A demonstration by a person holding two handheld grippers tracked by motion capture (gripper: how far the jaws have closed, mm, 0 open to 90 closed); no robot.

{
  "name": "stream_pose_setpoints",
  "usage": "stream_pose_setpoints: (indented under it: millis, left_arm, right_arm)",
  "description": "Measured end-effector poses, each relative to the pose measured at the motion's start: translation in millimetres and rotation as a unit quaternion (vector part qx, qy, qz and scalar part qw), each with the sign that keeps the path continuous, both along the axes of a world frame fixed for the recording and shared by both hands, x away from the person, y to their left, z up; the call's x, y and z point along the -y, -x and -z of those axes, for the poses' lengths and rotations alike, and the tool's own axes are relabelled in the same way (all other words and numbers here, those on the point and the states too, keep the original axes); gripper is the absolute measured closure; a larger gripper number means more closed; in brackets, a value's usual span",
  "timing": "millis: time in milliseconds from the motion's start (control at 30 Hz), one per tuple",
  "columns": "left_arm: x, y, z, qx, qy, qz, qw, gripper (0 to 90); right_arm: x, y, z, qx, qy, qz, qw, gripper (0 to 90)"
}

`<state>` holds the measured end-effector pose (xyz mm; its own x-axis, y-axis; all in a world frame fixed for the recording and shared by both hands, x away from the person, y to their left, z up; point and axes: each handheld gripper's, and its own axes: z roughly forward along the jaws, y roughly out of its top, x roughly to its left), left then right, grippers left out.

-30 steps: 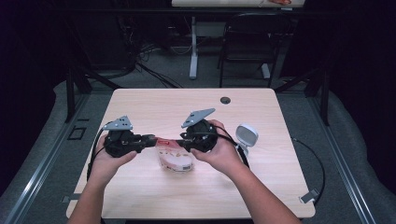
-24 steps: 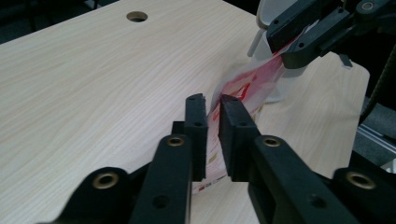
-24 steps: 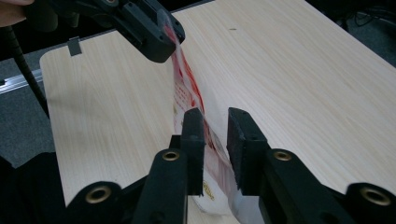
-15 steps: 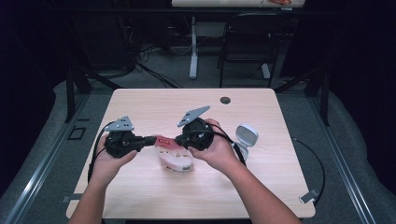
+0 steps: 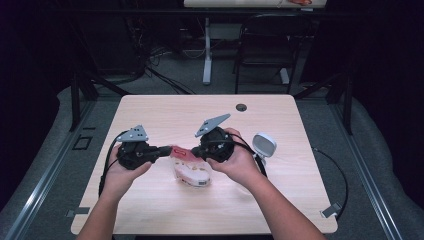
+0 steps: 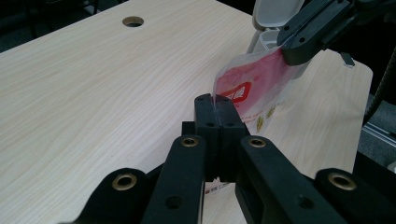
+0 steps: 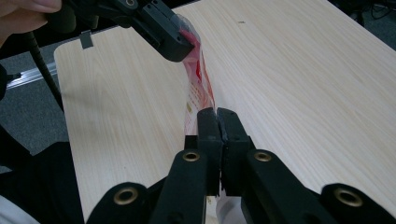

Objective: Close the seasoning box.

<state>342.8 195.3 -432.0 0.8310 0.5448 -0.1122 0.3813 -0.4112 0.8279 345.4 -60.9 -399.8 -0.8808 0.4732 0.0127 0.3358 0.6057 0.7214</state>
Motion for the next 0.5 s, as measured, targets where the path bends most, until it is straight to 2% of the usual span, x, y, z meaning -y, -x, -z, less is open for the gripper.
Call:
stream_pose_setpoints:
  millis: [233,500]
  left_arm:
    - [12.2,0.0,-1.7,0.002,0.005,0.018,0.9998,90.0]
    - [25.7,0.1,0.0,0.007,0.006,0.026,0.9996,90.0]
  right_arm:
    - [14.3,5.5,-2.5,0.006,0.001,0.012,0.9999,88.8]
    - [27.6,9.7,-2.6,0.01,0.003,0.025,0.9996,88.6]
